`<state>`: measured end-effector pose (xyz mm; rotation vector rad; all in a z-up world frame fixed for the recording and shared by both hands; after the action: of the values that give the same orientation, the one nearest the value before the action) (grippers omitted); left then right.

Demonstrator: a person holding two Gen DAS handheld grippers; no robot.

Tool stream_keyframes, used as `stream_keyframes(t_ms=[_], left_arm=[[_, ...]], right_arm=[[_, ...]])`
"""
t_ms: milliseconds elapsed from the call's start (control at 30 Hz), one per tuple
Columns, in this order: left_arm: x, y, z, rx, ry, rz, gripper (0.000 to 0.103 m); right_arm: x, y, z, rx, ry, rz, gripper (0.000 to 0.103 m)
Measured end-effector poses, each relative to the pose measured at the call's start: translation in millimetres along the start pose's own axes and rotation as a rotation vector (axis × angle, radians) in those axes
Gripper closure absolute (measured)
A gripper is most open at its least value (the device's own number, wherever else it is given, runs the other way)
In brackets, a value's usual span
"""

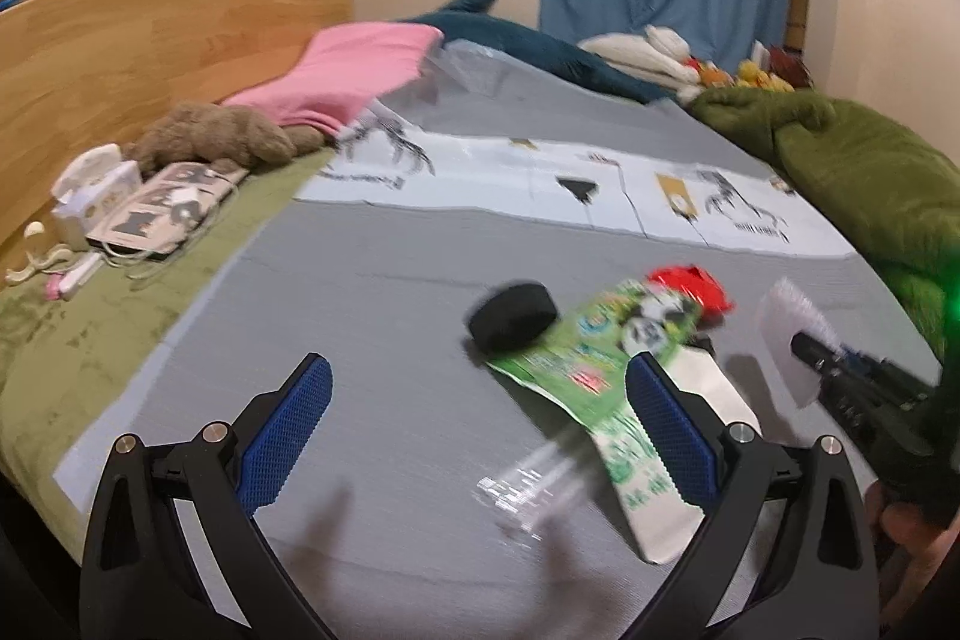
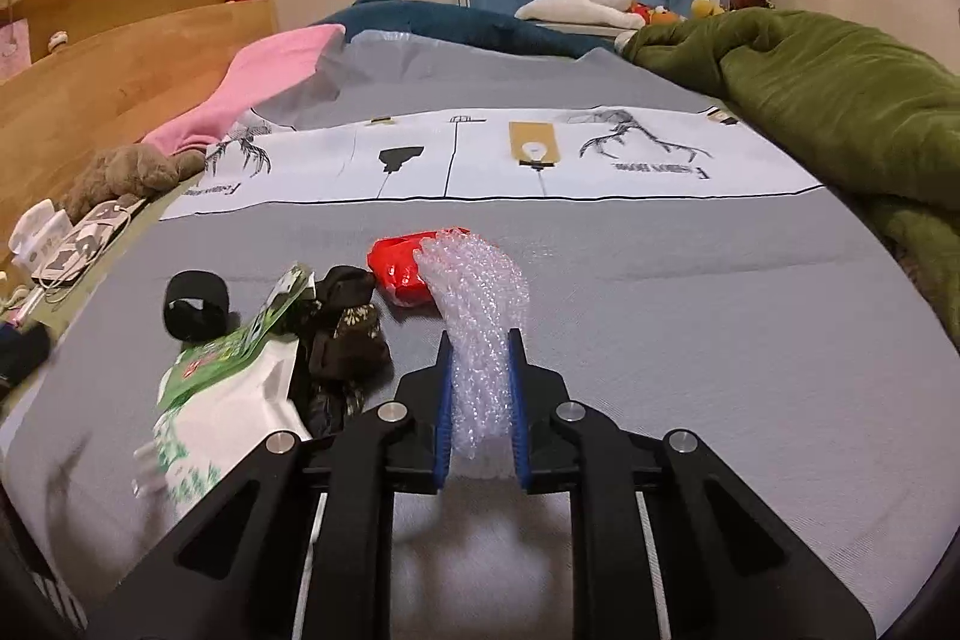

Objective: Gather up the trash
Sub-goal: 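Grasp the white bubble-wrap sleeve with the right tool and lift it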

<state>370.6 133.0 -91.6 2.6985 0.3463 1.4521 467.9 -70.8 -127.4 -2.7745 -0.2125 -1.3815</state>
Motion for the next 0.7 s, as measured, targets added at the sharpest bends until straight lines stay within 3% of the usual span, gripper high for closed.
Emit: stream_keyframes(t_ms=[400,500,700], left_arm=[[-41.1,74.2,24.1,-0.111,-0.018,0.109,0.008],[-47.1,92.8,36.5,-0.094,-0.041,0.154,0.008],[-49.4,98.6,57.2,-0.054,-0.088,0.125,0.008]], right_arm=[[-13.5,57.0,-28.2,-0.043,-0.02,0.071,0.087],[-16.6,63.7,-32.9,-0.038,-0.02,0.07,0.087],[-21.5,74.5,-36.5,-0.027,-0.025,0.08,0.086]])
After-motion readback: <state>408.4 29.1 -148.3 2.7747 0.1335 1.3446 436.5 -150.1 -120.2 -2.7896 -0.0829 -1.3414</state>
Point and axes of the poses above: each gripper's, at about its wrist camera, not at the fingertips, and z roughly the way its jaws point, y to its right, x to its top, the point moved 3 cm from there along z, roughly the way its jaws point, and after that the axes turned 10 degrees about -x, right-handed, at the moved point
